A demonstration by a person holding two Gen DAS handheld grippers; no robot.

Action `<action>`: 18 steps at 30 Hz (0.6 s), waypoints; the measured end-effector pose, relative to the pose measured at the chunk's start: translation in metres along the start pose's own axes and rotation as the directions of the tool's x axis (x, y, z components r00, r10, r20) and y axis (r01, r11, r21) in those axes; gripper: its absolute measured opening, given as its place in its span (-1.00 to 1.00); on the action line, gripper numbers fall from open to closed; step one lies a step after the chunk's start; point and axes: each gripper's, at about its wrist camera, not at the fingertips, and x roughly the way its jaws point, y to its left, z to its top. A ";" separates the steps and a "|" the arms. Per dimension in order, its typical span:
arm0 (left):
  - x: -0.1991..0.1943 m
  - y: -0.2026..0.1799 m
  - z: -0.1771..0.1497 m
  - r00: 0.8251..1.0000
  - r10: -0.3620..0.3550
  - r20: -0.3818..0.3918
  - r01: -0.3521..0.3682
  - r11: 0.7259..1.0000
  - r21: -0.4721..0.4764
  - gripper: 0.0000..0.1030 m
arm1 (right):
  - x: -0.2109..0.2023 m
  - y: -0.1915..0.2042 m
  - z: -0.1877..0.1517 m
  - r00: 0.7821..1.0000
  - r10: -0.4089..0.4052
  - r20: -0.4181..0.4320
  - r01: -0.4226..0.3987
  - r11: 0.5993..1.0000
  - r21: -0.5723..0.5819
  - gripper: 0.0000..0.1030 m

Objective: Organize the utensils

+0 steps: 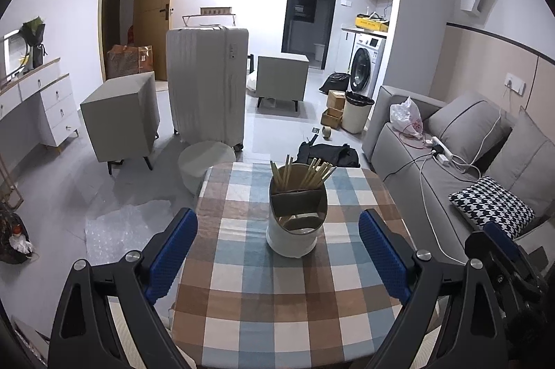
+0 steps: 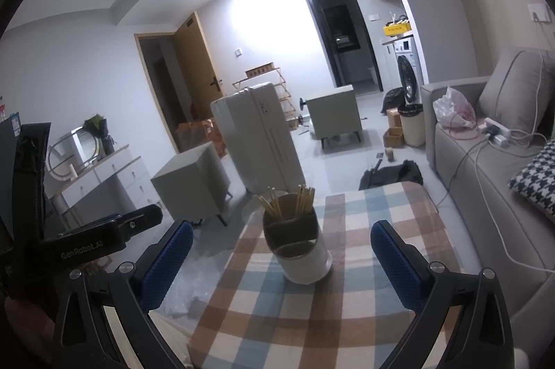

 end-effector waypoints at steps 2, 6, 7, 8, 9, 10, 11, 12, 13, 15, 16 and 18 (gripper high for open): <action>0.001 -0.001 -0.001 1.000 -0.005 0.000 0.005 1.000 0.004 0.77 | 0.000 0.000 -0.001 1.000 -0.002 -0.002 0.002 1.000 0.000 1.00; 0.002 0.000 -0.003 1.000 -0.009 -0.010 0.009 1.000 -0.002 0.77 | -0.002 0.000 -0.003 1.000 -0.005 -0.006 0.005 1.000 -0.001 1.00; 0.002 0.000 -0.003 1.000 -0.007 -0.011 0.007 1.000 0.000 0.77 | -0.002 0.000 -0.003 1.000 -0.006 -0.007 0.006 1.000 -0.001 1.00; 0.002 0.000 -0.003 1.000 -0.010 -0.012 0.010 1.000 0.000 0.77 | -0.001 0.001 -0.003 1.000 -0.005 -0.006 0.005 1.000 -0.001 1.00; 0.002 0.000 -0.004 1.000 -0.011 -0.012 0.011 1.000 0.001 0.77 | -0.001 0.001 -0.003 1.000 -0.006 -0.006 0.006 1.000 -0.002 1.00; 0.002 0.000 -0.004 1.000 -0.009 -0.011 0.009 1.000 0.001 0.77 | -0.001 0.001 -0.004 1.000 -0.006 -0.007 0.006 1.000 -0.001 1.00; 0.002 0.000 -0.004 1.000 -0.010 -0.010 0.010 1.000 0.000 0.77 | -0.001 0.001 -0.004 1.000 -0.007 -0.009 0.007 1.000 -0.001 1.00; 0.001 0.001 -0.004 1.000 -0.014 -0.010 0.014 1.000 -0.002 0.77 | -0.001 0.002 -0.004 1.000 -0.007 -0.008 0.007 1.000 -0.001 1.00; 0.001 0.000 -0.004 1.000 -0.016 -0.011 0.016 1.000 -0.002 0.77 | -0.001 0.002 -0.004 1.000 -0.006 -0.007 0.006 1.000 -0.002 1.00; 0.002 0.000 -0.004 1.000 -0.016 -0.010 0.016 1.000 0.000 0.77 | -0.001 0.002 -0.004 1.000 -0.008 -0.006 0.008 1.000 -0.004 1.00; 0.002 0.000 -0.004 1.000 -0.012 -0.010 0.012 1.000 -0.002 0.77 | -0.001 0.001 -0.004 1.000 -0.008 -0.007 0.008 1.000 -0.005 1.00; 0.002 0.001 -0.004 1.000 -0.008 -0.010 0.008 1.000 -0.010 0.77 | -0.001 0.001 -0.005 1.000 -0.006 -0.010 0.006 1.000 -0.002 1.00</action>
